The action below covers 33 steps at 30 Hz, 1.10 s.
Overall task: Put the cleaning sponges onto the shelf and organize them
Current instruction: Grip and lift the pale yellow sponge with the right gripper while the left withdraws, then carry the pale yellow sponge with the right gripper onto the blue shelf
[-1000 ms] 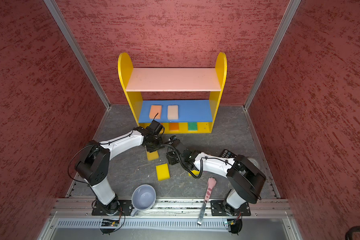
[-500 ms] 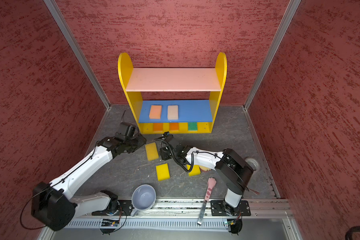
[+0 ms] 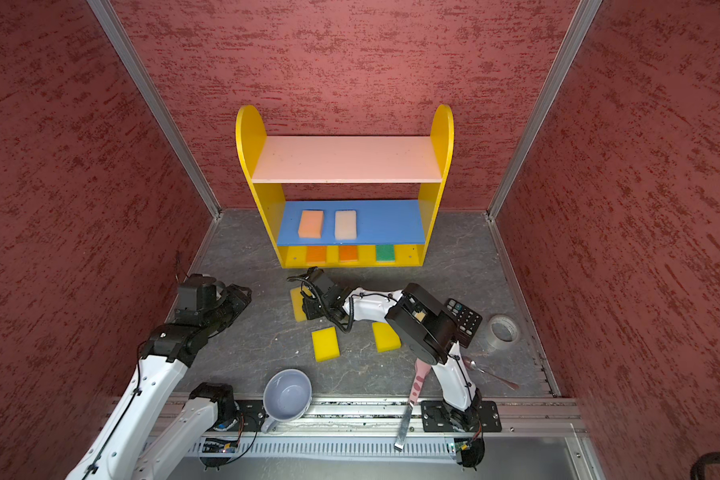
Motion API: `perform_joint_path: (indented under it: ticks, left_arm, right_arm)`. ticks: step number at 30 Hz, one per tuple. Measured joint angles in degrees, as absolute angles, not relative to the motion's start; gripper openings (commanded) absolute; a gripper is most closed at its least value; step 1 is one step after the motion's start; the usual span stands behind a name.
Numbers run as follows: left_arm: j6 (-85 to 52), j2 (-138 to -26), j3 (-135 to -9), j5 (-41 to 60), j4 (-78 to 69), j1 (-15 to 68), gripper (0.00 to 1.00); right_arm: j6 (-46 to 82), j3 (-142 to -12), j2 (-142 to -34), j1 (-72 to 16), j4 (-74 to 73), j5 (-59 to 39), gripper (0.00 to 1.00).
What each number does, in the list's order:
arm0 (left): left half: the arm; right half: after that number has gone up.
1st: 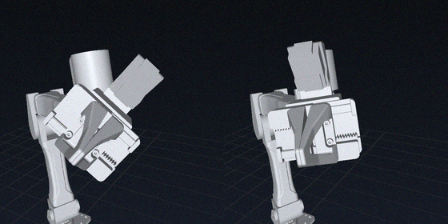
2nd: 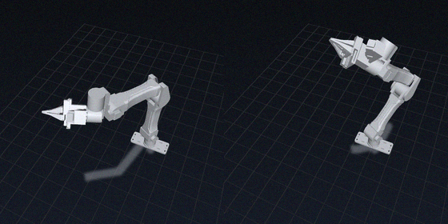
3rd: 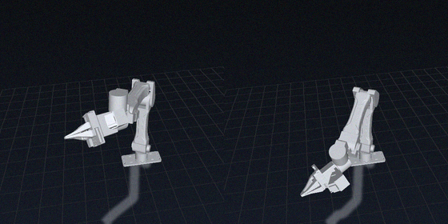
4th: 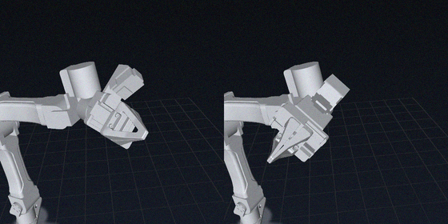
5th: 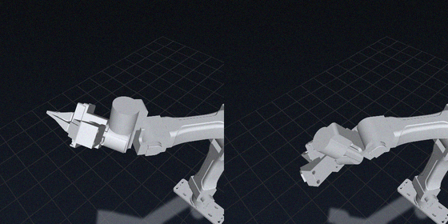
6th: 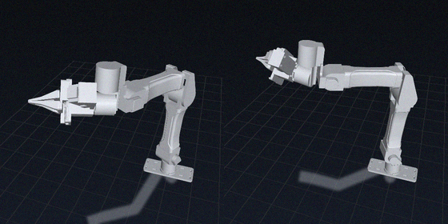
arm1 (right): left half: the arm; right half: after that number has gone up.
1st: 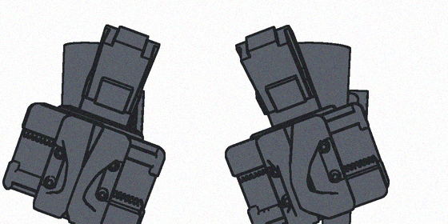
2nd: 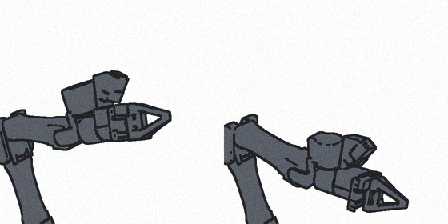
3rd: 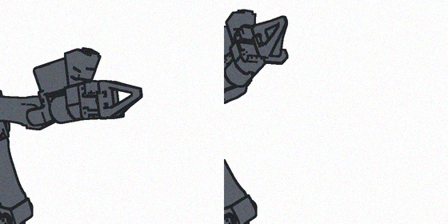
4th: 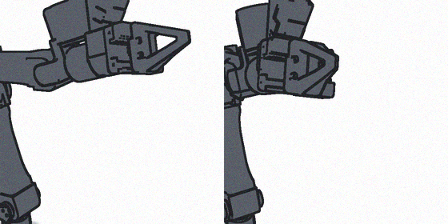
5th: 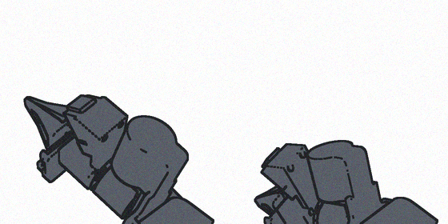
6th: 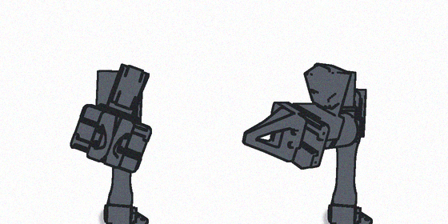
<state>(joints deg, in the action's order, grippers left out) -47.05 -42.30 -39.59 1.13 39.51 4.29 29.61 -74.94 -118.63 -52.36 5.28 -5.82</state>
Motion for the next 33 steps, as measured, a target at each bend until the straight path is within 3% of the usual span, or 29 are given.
perform_joint_path:
  ticks: [5,10,17,24,33]
  left_arm:
    - [-46.0,-43.0,-39.6,3.9,39.4,2.1,0.58]
    - [-46.1,-44.0,-39.5,6.4,37.7,1.6,0.58]
    - [-46.7,-43.8,-36.9,7.4,34.0,1.5,0.58]
    - [-46.5,-43.0,-37.0,7.0,32.1,1.5,0.59]
    - [-45.6,-41.6,-37.0,6.3,32.2,1.5,0.61]
  right_arm:
    - [30.7,-75.0,-118.8,-52.4,4.3,-6.6,0.11]
    - [29.5,-74.0,-117.8,-52.4,3.9,-6.5,0.00]
    - [23.4,-65.2,-105.0,-51.6,4.4,-3.4,0.00]
    - [18.8,-63.8,-89.9,-43.7,7.2,2.3,0.00]
    - [14.1,-64.4,-86.4,-32.8,14.2,9.4,0.00]
